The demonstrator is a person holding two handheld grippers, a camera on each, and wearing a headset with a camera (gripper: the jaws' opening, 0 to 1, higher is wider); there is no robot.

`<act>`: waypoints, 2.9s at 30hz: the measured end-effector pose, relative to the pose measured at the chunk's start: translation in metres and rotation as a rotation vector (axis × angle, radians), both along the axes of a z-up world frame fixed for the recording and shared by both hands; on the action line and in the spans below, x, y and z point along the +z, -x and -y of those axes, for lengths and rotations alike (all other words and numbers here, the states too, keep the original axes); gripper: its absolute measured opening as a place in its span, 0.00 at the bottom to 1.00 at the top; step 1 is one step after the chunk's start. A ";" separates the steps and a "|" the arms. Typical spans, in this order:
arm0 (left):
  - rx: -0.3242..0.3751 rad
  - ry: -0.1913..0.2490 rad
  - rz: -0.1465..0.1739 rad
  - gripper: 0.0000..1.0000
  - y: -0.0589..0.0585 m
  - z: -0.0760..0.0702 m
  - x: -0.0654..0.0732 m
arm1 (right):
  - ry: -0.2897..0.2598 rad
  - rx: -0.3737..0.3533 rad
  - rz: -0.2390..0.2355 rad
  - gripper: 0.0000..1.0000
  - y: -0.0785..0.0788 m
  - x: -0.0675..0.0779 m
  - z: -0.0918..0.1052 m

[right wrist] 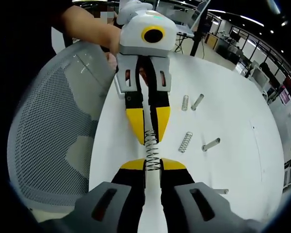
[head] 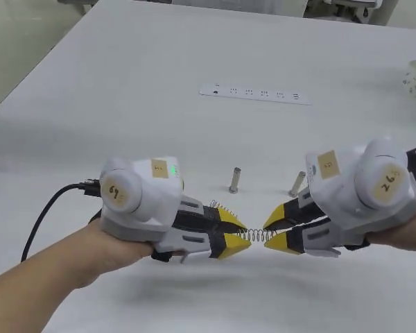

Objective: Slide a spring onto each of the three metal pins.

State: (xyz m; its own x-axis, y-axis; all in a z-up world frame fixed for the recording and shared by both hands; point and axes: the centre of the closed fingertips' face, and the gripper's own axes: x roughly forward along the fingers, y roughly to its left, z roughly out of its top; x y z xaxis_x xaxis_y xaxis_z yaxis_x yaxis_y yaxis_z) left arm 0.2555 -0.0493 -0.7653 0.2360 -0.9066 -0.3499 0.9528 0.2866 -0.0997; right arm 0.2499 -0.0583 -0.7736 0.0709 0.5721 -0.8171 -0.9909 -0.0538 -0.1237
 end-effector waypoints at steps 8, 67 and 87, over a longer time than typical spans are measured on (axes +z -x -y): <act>-0.007 0.005 -0.008 0.02 0.001 0.001 0.001 | -0.016 -0.010 -0.007 0.09 0.001 0.001 0.000; -0.037 -0.029 -0.026 0.01 0.012 -0.002 -0.004 | -0.230 0.018 -0.081 0.07 0.016 0.039 -0.023; -0.052 -0.031 -0.022 0.01 0.020 0.000 -0.003 | -0.346 -0.041 -0.106 0.07 0.022 0.046 -0.031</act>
State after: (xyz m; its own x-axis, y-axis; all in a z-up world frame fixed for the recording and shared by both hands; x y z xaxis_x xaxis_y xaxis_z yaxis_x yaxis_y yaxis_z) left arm 0.2352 -0.0495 -0.7680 0.1809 -0.9060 -0.3826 0.9643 0.2400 -0.1123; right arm 0.2284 -0.0276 -0.7276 0.0246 0.8146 -0.5795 -0.9996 0.0130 -0.0242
